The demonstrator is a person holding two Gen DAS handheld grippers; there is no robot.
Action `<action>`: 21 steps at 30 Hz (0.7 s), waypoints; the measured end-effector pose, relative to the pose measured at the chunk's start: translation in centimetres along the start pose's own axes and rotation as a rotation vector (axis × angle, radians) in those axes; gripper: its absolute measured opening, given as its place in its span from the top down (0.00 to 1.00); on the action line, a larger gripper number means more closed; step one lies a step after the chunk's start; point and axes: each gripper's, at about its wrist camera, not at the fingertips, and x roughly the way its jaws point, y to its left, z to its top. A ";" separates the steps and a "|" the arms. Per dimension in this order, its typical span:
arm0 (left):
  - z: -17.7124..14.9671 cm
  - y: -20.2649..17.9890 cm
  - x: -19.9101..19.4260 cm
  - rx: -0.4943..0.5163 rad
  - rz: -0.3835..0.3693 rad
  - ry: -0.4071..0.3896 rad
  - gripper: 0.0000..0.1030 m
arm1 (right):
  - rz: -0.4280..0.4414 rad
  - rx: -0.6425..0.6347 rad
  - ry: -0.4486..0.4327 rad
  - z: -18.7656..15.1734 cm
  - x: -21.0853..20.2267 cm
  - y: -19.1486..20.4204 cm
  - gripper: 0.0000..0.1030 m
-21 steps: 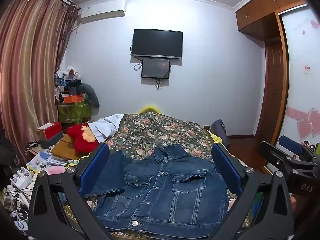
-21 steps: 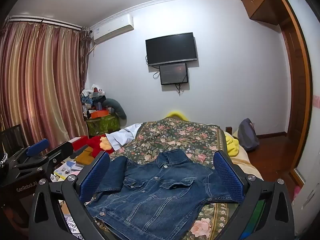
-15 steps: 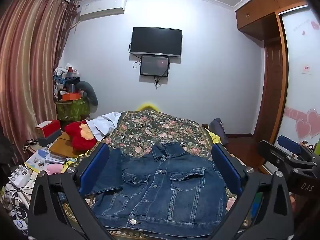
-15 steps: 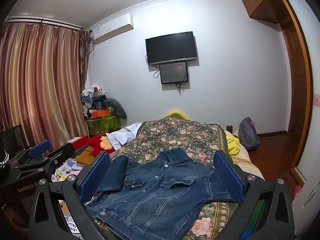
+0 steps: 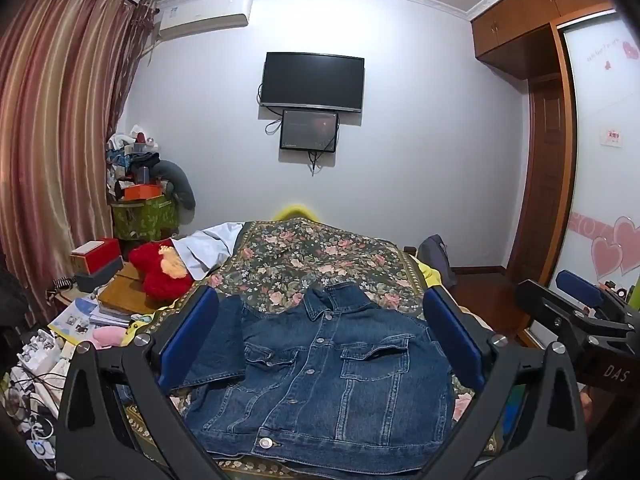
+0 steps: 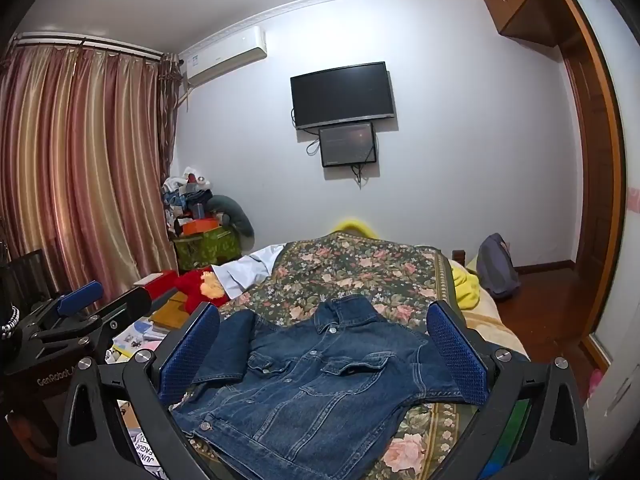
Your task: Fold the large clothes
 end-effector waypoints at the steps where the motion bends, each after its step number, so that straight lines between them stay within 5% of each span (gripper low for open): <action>1: 0.0 0.0 0.0 -0.001 0.001 0.000 0.00 | 0.000 0.000 0.000 0.0 0.0 0.0 0.00; 21: -0.2 0.3 0.1 0.002 0.003 0.000 0.00 | -0.001 0.002 0.001 0.0 -0.6 0.3 0.00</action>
